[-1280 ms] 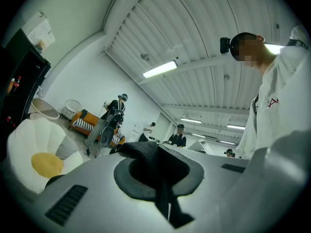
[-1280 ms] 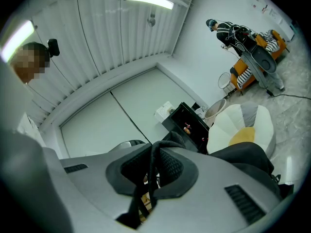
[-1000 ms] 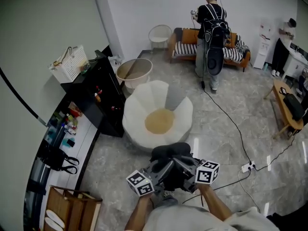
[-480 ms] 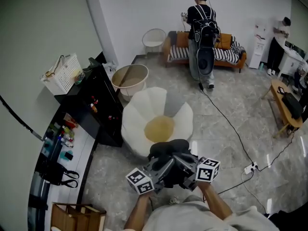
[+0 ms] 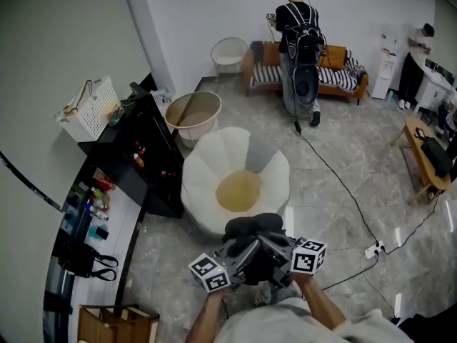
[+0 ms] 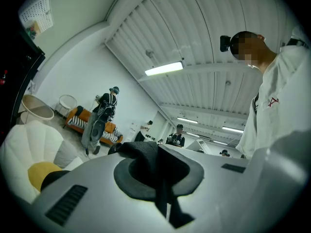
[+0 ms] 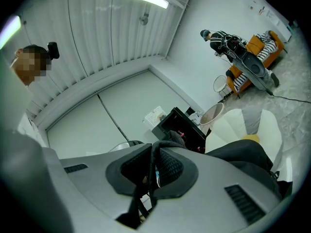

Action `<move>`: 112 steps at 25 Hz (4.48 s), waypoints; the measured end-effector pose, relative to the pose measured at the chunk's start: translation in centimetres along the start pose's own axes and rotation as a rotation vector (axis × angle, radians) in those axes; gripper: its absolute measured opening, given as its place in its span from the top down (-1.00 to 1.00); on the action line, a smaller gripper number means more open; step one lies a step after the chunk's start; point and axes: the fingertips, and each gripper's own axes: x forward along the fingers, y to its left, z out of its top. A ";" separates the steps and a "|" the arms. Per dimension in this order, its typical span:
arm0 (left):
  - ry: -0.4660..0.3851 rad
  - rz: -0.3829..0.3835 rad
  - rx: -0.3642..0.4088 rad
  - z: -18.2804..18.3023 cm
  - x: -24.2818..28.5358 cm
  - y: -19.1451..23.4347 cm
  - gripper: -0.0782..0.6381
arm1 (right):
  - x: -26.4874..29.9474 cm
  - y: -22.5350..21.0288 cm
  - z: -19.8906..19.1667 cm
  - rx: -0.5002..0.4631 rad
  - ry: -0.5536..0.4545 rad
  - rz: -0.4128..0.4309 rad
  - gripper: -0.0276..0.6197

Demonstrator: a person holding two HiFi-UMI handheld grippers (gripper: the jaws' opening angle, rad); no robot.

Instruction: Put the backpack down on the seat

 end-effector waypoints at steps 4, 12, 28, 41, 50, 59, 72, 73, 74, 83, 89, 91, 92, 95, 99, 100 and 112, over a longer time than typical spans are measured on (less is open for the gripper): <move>0.006 0.020 -0.029 -0.1 0.0 1.5 0.67 | 1.0 -1.1 -0.2 0.020 0.015 -0.005 0.77; 0.006 0.030 -0.044 0.3 2.1 5.4 0.67 | 3.0 -4.7 1.5 0.040 0.023 -0.002 0.77; -0.006 0.039 -0.010 7.4 10.8 15.2 0.67 | 9.2 -12.6 12.7 0.001 0.010 0.044 0.77; 0.013 0.081 -0.060 8.6 18.6 23.1 0.67 | 11.7 -21.5 18.6 0.051 0.059 0.056 0.77; 0.005 0.093 -0.094 8.6 21.6 26.4 0.68 | 12.5 -25.3 20.5 0.059 0.091 0.055 0.77; -0.002 0.101 -0.076 10.4 22.8 28.4 0.68 | 14.2 -26.5 22.8 0.052 0.077 0.068 0.77; 0.013 0.093 -0.114 11.0 21.0 32.2 0.67 | 18.3 -27.9 21.9 0.092 0.091 0.047 0.77; 0.012 0.091 -0.118 11.3 20.6 32.7 0.67 | 19.0 -28.0 21.9 0.089 0.092 0.043 0.77; 0.011 0.089 -0.120 11.5 20.3 33.2 0.68 | 19.6 -28.0 21.9 0.085 0.095 0.040 0.77; 0.019 0.057 -0.100 14.7 17.7 37.8 0.68 | 25.8 -28.4 22.5 0.075 0.083 0.026 0.77; 0.012 0.029 -0.074 17.0 16.5 40.6 0.67 | 29.6 -28.2 23.5 0.062 0.052 0.027 0.77; 0.013 0.021 -0.066 17.6 16.0 41.4 0.67 | 30.5 -28.3 23.6 0.063 0.040 0.025 0.77; 0.014 0.015 -0.061 17.9 15.9 41.7 0.67 | 30.9 -28.3 23.7 0.064 0.034 0.022 0.77; 0.019 -0.012 -0.036 18.1 15.6 42.5 0.68 | 31.8 -28.4 23.9 0.065 0.020 0.013 0.77; 0.012 -0.010 -0.049 19.0 14.9 43.1 0.67 | 33.0 -28.3 23.9 0.059 0.013 0.006 0.77; 0.010 -0.016 -0.041 19.0 14.8 43.4 0.67 | 33.2 -28.3 23.9 0.057 0.014 0.004 0.77; 0.029 -0.029 -0.107 17.7 14.5 45.2 0.67 | 34.0 -30.0 22.6 0.101 0.013 -0.032 0.77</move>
